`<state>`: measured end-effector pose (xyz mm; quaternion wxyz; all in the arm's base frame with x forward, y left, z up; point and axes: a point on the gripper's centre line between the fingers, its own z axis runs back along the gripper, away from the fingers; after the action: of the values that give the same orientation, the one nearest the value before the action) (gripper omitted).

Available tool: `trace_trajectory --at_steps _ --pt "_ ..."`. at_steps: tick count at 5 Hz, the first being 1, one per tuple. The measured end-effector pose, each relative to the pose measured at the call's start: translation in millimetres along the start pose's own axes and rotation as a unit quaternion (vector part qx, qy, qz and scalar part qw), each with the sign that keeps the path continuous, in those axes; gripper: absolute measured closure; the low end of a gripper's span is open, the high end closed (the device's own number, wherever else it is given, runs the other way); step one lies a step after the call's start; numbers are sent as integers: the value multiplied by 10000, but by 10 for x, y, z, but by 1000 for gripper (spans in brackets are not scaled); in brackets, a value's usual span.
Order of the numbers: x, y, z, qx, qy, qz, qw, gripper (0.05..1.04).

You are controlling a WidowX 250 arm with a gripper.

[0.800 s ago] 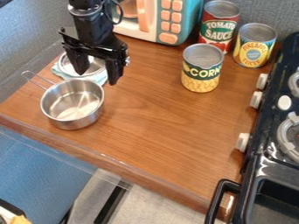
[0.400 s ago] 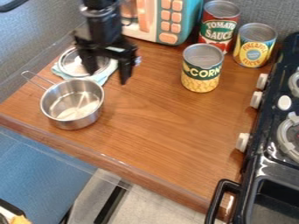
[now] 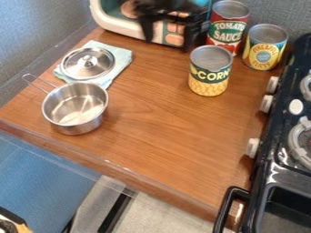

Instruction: Move the yellow can to the bottom right of the table right to the silver pot

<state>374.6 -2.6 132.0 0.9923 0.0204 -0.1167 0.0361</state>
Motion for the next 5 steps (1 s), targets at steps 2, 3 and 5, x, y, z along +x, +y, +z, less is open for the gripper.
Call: trace_trajectory --at_steps 2,3,5 --pt "649 -379 -230 23 -15 344 9994 83" --pt "756 -396 -494 150 174 432 9988 83" --pt "861 -418 -714 215 163 516 9983 83"
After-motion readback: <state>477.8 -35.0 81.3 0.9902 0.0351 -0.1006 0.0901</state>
